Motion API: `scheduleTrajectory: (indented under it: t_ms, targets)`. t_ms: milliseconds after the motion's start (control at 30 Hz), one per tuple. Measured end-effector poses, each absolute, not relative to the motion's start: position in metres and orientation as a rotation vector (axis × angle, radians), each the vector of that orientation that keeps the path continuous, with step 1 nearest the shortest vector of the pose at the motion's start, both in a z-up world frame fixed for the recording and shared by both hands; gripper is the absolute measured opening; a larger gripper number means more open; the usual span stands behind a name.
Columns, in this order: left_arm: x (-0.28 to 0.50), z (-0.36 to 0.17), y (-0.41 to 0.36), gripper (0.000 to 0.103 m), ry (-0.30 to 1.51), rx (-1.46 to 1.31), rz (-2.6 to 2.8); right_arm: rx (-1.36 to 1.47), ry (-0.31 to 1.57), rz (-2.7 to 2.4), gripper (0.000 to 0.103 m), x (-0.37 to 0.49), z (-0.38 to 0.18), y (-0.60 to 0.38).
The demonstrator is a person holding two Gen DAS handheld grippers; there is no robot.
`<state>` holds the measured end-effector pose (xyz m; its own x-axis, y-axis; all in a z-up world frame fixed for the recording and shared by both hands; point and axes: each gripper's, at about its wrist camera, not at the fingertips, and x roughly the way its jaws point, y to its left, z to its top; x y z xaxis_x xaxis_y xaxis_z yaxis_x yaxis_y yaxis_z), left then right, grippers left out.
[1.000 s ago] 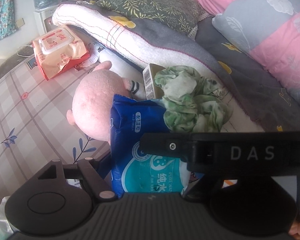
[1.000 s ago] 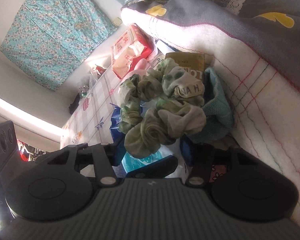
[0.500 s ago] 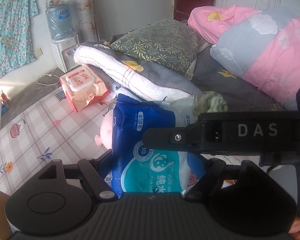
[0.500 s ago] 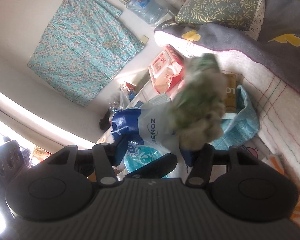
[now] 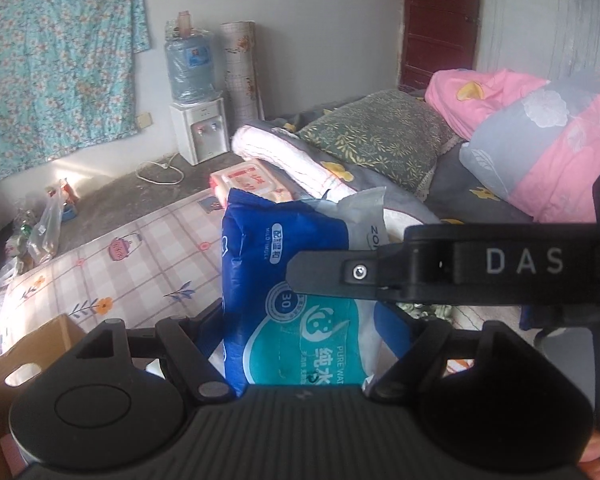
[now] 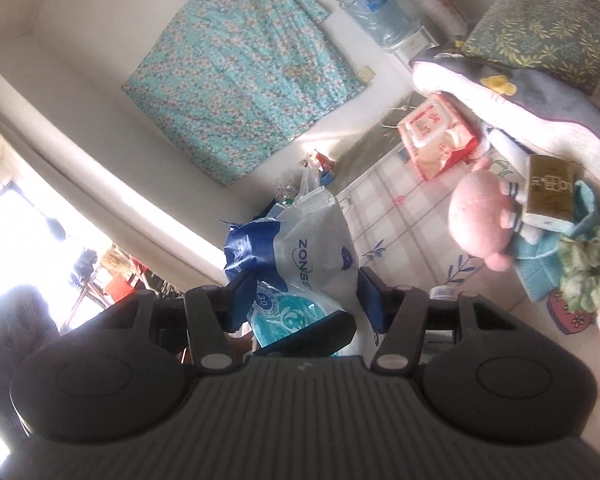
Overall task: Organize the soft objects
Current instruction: 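Lift the blue wet-wipes pack with the left gripper toward the box, then lower the wet-wipes pack into the box and open the left gripper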
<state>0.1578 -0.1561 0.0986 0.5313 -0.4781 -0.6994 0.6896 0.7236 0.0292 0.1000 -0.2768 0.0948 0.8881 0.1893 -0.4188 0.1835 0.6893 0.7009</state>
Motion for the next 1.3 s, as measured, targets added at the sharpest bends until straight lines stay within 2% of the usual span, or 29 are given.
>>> scheduleTrajectory:
  t_ms: [167,333,567,733,933,1133,1300]
  targets:
    - [0.16,0.113,-0.09,0.08,0.724,0.242,-0.576,0.717,0.559,0.149,0.056,0.136,0.122,-0.21]
    - [0.168,0.108,-0.013,0.08,0.787,0.154,-0.438,0.634,0.686,0.28,0.056,0.176,0.124,-0.136]
    - [0.188,0.061,0.074,0.077,0.973,-0.012,-0.355,0.522,0.909,0.346,0.056,0.214,0.091,-0.049]
    - [0.201,0.015,0.106,0.074,1.121,-0.101,-0.38,0.465,1.024,0.312,0.058,0.221,0.057,-0.027]
    - [0.22,-0.039,0.113,0.069,1.253,-0.117,-0.359,0.436,0.987,0.258,0.058,0.217,0.053,-0.038]
    - [0.234,-0.056,0.108,0.068,1.291,-0.085,-0.359,0.486,0.887,0.236,0.058,0.21,0.066,-0.081]
    - [0.242,-0.065,0.093,0.064,1.305,-0.041,-0.373,0.585,0.838,0.205,0.058,0.199,0.065,-0.117]
